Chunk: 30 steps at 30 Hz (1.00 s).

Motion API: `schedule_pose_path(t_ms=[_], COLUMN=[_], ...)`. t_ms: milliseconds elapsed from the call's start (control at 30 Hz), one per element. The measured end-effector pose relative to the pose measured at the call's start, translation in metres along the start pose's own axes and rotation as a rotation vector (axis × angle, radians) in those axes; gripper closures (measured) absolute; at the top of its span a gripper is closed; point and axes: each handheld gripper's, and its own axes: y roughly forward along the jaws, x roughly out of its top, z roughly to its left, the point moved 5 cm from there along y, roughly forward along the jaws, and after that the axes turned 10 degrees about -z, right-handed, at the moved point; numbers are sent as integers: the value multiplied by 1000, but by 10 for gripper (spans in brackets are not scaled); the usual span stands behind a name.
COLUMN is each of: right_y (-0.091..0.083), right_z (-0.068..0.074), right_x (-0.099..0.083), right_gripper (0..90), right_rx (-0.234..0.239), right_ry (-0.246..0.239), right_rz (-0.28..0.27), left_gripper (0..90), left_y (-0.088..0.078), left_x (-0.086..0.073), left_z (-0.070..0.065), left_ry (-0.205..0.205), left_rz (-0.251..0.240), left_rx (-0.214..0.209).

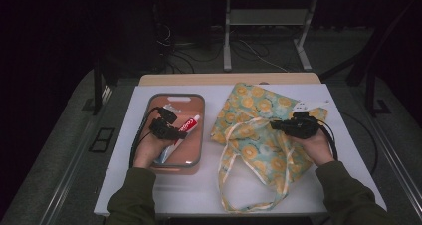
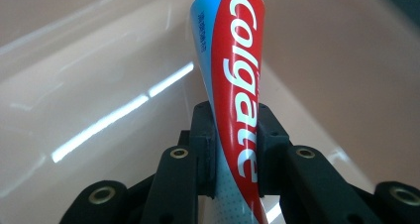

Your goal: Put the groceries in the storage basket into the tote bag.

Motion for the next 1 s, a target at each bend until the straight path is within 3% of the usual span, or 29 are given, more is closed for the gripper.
schedule_pose_path(t_ms=[233,300,400,700,1000], right_y=[-1,-1,-1,-1,-1], right_z=[-1,-1,-1,-1,-1], right_x=[0,0,0,1,1], right_gripper=[889,889,888,889,889], right_rx=[-5,-5,-5,-6,-5], right_ry=[5,6,5,4,2], right_rz=[-2,-4,-4,-7,-6], left_gripper=[748,749,750,751,750], left_y=[-14,-19,-25,-31,-10], left_x=[17,23,31,55,70], left_z=[-9,-12,-19,-55,-104], left_ry=[20,9,29,94,155], left_rz=[-66,-93,-116,-170,-182], left_rx=[-15,-35,-43,-116,-212])
